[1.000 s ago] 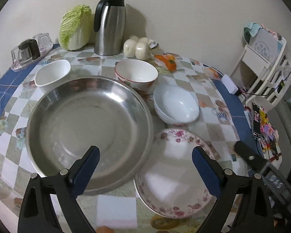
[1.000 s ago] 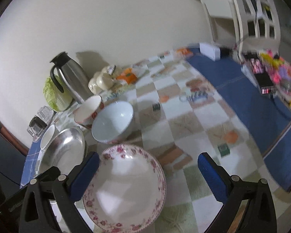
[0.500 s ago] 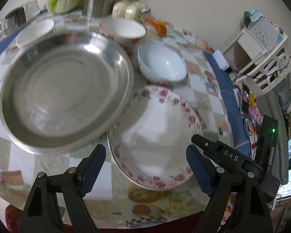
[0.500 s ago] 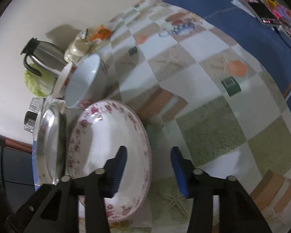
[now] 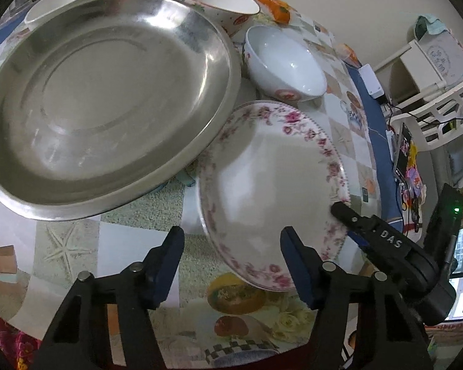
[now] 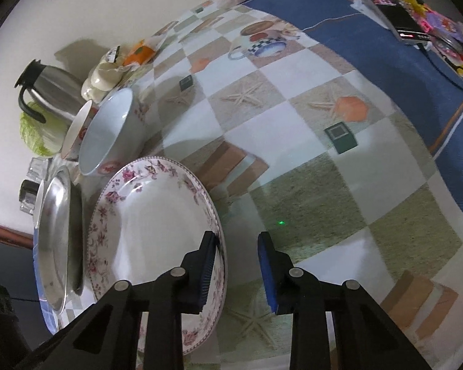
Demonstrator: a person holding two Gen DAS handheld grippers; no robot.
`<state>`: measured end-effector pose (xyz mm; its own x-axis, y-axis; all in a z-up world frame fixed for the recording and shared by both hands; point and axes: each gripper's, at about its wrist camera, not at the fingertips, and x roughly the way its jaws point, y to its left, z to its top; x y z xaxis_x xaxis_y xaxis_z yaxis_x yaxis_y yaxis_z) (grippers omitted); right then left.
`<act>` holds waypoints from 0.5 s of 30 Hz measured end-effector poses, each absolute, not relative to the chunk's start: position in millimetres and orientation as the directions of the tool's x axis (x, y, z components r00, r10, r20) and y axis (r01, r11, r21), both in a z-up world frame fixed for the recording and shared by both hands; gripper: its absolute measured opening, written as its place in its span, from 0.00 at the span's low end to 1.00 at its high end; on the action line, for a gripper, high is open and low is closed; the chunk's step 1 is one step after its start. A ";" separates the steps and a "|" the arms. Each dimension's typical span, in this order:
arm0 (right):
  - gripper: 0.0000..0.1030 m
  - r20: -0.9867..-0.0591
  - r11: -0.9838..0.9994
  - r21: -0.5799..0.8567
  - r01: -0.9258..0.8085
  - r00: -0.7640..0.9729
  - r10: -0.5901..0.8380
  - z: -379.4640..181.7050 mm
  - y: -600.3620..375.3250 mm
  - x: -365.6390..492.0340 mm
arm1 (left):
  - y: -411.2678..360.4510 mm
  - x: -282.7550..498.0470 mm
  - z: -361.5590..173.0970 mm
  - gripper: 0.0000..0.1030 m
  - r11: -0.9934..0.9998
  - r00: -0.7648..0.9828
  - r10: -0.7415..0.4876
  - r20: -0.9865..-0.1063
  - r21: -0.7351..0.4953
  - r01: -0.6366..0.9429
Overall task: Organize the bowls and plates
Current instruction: 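Close both grippers on the pink-floral plate rim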
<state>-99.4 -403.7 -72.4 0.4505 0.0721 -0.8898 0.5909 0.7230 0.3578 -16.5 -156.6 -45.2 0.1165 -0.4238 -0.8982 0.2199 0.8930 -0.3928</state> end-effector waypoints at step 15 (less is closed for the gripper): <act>0.28 -0.858 0.625 0.447 0.641 0.504 0.097 -78.9 -437.5 -115.9 | -169.3 -2.8 -71.3 0.23 0.861 0.072 -0.493 -0.867 -0.474 0.182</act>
<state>-115.9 -437.5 -78.9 0.5039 0.0970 -0.8583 0.6405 0.6246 0.4467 -2.8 -169.3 -71.3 0.0719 -0.4925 -0.8673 0.1823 0.8614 -0.4741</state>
